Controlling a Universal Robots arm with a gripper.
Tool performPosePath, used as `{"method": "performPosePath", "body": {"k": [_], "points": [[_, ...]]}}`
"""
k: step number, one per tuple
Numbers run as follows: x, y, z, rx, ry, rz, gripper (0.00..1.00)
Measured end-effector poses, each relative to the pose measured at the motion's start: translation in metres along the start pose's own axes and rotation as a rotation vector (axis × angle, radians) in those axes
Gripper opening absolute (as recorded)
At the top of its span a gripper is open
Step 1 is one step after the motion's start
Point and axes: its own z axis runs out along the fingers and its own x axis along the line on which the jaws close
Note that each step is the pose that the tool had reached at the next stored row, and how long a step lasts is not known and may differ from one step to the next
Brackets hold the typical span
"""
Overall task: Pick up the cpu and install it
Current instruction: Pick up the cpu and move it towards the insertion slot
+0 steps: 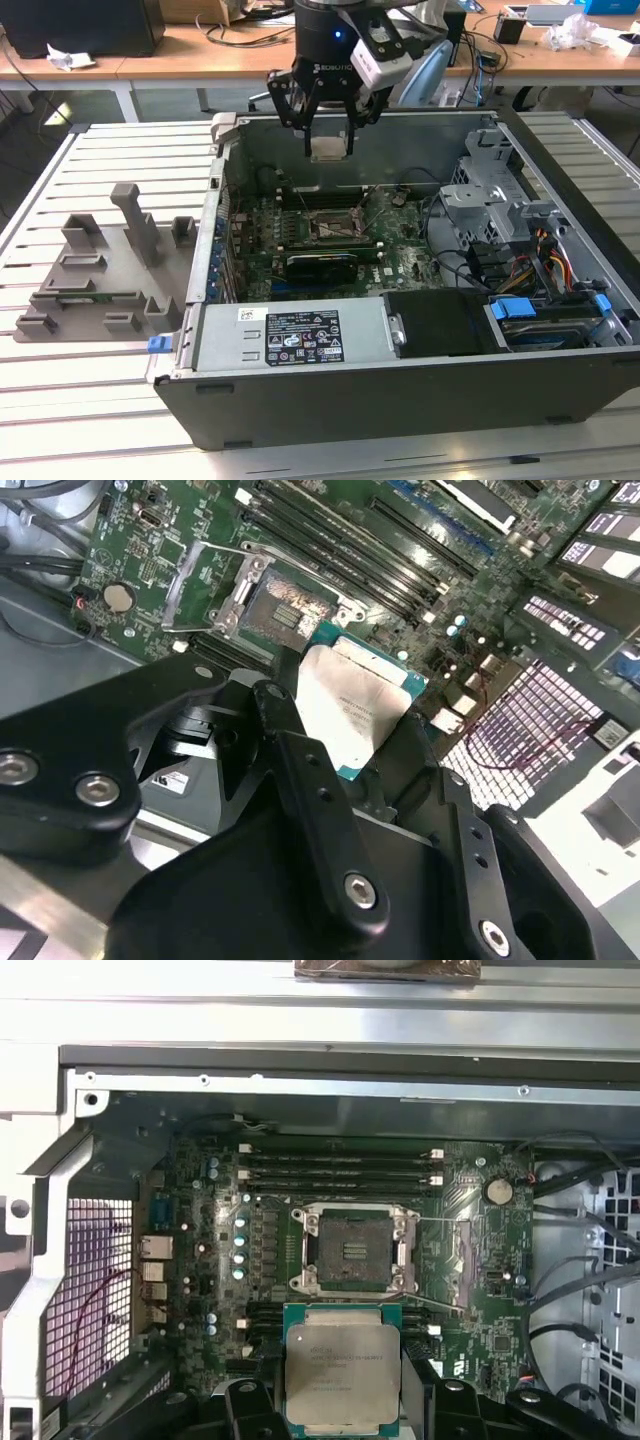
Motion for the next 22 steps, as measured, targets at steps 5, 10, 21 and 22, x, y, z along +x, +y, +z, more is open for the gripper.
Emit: {"method": "performPosePath", "body": {"k": [5, 10, 21, 22], "points": [[-0.0042, 0.0028, 0.0065, 0.0030, 0.0006, 0.000, 0.55], [-0.0062, 0.0031, 0.0107, 0.0039, 0.0007, 0.000, 0.55], [-0.0113, 0.0032, 0.0201, 0.0040, 0.0008, 0.000, 0.55], [-0.0117, 0.0032, 0.0208, 0.0041, 0.0008, 0.000, 0.55]]}}
